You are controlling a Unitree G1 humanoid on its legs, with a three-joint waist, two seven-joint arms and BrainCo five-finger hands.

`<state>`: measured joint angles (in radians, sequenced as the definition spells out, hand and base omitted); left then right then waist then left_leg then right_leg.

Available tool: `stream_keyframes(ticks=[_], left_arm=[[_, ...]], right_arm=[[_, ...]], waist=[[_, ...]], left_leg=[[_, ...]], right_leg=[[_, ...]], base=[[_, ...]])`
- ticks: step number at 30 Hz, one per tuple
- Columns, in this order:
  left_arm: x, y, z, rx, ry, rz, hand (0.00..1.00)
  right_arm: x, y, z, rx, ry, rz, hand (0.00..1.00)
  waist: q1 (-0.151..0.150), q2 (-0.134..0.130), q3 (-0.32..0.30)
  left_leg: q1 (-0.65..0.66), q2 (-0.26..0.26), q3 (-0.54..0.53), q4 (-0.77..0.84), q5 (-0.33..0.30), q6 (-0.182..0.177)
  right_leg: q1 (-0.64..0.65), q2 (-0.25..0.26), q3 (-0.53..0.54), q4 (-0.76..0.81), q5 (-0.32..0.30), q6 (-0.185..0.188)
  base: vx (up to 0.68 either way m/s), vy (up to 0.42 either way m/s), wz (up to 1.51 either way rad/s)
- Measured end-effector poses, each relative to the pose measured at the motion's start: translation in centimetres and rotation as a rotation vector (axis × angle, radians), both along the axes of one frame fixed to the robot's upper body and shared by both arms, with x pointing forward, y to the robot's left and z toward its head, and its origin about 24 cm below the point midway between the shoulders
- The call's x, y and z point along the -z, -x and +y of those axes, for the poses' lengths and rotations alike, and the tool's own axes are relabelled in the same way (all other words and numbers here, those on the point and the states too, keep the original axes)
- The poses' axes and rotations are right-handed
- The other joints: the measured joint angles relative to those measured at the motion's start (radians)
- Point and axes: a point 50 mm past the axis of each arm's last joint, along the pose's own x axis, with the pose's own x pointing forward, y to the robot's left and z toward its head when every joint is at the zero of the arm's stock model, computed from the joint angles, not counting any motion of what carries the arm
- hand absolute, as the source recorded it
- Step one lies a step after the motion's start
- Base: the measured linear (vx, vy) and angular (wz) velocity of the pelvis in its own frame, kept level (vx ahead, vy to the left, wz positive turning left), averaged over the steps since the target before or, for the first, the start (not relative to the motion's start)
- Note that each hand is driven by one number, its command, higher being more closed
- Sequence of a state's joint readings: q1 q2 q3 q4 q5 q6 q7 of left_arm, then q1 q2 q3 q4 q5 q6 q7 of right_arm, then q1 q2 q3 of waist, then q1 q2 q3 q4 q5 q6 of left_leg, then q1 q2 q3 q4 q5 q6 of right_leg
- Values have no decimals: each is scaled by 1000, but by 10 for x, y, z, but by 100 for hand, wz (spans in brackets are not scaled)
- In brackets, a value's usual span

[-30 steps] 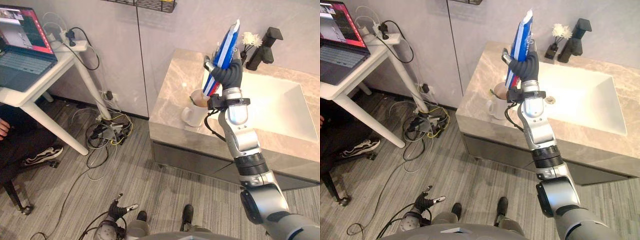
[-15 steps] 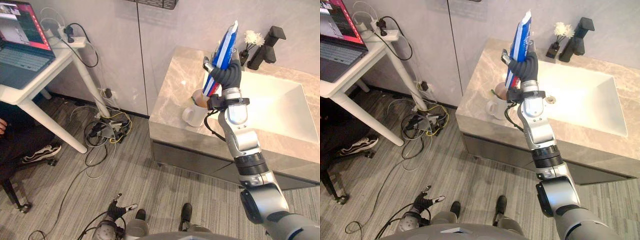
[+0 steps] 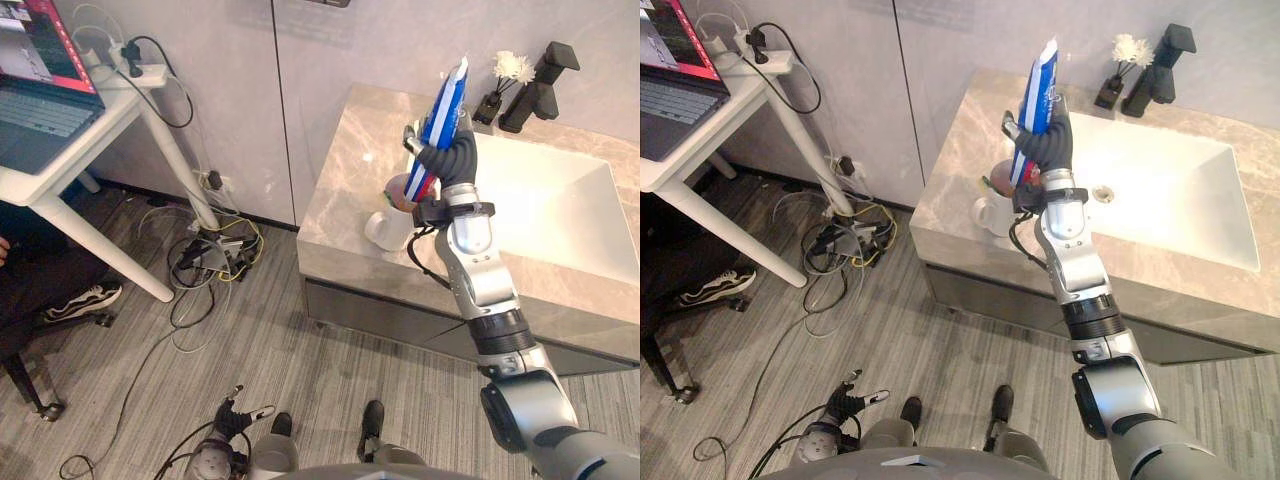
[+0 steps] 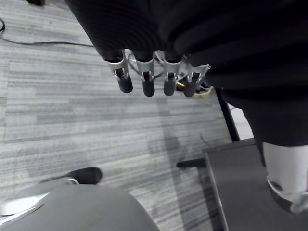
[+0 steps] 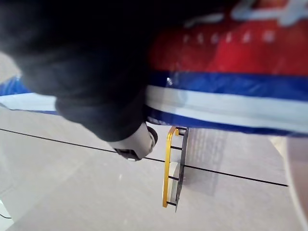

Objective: Organize washtable

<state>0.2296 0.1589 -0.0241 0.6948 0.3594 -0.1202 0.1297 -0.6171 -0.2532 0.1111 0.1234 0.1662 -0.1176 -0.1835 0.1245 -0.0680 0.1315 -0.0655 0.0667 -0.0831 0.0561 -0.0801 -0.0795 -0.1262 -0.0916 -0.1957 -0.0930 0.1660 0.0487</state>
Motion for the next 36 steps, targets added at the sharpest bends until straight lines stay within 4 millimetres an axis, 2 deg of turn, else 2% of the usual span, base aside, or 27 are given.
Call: stream_keyframes(ticks=[7,16,17,24,36], left_arm=[[0,0,1,-8,1,0,0],[0,1,1,-16,2,0,0],[0,1,1,-16,2,1,0],[1,1,1,-18,2,3,0],[1,2,2,-21,2,7,0]], right_arm=[[21,3,-2,-5,17,74,100],[22,4,0,-21,26,76,100],[22,4,0,-23,27,76,0],[24,5,1,-33,32,79,0],[28,19,11,-95,25,54,0]], waist=[[0,0,0],[-1,0,0],[-1,0,0],[-3,0,-1],[-3,-1,-2]], left_leg=[[-1,0,-3,2,0,0],[-2,0,-6,3,0,0],[-1,0,-6,3,0,0],[1,0,-6,3,0,0],[2,0,-6,6,0,0]], right_leg=[[1,0,-2,0,0,0],[2,0,-4,0,0,0],[2,0,-4,0,0,0],[4,0,-4,0,0,0],[6,0,-4,0,0,-1]], base=[[0,0,0],[-2,0,0],[0,0,0],[0,0,0],[0,0,0]])
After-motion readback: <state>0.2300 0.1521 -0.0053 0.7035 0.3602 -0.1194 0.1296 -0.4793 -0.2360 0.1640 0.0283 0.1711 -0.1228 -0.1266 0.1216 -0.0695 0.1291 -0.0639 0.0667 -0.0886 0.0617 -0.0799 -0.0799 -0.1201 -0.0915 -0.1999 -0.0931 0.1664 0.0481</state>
